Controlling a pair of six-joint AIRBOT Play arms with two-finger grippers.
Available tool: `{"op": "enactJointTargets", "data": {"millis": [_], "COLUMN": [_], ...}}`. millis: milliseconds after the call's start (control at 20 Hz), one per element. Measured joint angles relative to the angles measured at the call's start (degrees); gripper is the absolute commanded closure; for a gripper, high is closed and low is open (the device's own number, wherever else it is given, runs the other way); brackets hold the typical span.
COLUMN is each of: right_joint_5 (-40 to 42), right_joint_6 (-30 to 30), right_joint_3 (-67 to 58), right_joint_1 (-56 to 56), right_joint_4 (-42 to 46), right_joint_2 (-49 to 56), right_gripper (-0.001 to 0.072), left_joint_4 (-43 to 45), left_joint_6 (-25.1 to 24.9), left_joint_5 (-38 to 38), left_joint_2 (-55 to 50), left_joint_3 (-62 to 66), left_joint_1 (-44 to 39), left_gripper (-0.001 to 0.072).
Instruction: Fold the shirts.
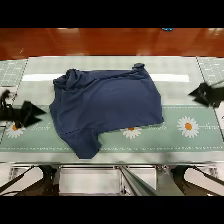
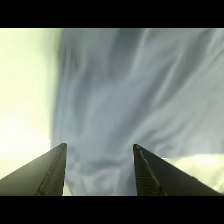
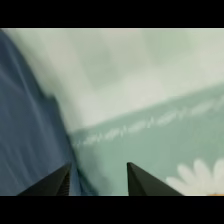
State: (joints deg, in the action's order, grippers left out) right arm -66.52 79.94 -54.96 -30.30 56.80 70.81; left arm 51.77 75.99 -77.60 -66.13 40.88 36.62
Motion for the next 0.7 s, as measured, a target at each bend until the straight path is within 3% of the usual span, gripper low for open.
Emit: {"op": "enactJointTargets", "data": {"millis": [250, 700], "right_joint_5": [1.77, 0.37], "right_joint_6": [-4.52, -6.95], "right_joint_3": [14.95, 18.93], "right_joint_1": [-1.14, -1.33], "right_joint_4": [-2.99, -4.28], "right_joint_2": [-9.46, -12.17], "right_gripper": [0.0301, 0.0301], "left_joint_4": [-2.97, -4.66], "left_joint_6": [-1.6, 2.05], "left_joint_5": [1.6, 7.82], "left_joint_2": [3.52, -1.11], "left_joint_3": [-12.74, -16.37], "left_joint_1": [1.77, -6.19], "left_gripper": [0.0201, 0.0203]}}
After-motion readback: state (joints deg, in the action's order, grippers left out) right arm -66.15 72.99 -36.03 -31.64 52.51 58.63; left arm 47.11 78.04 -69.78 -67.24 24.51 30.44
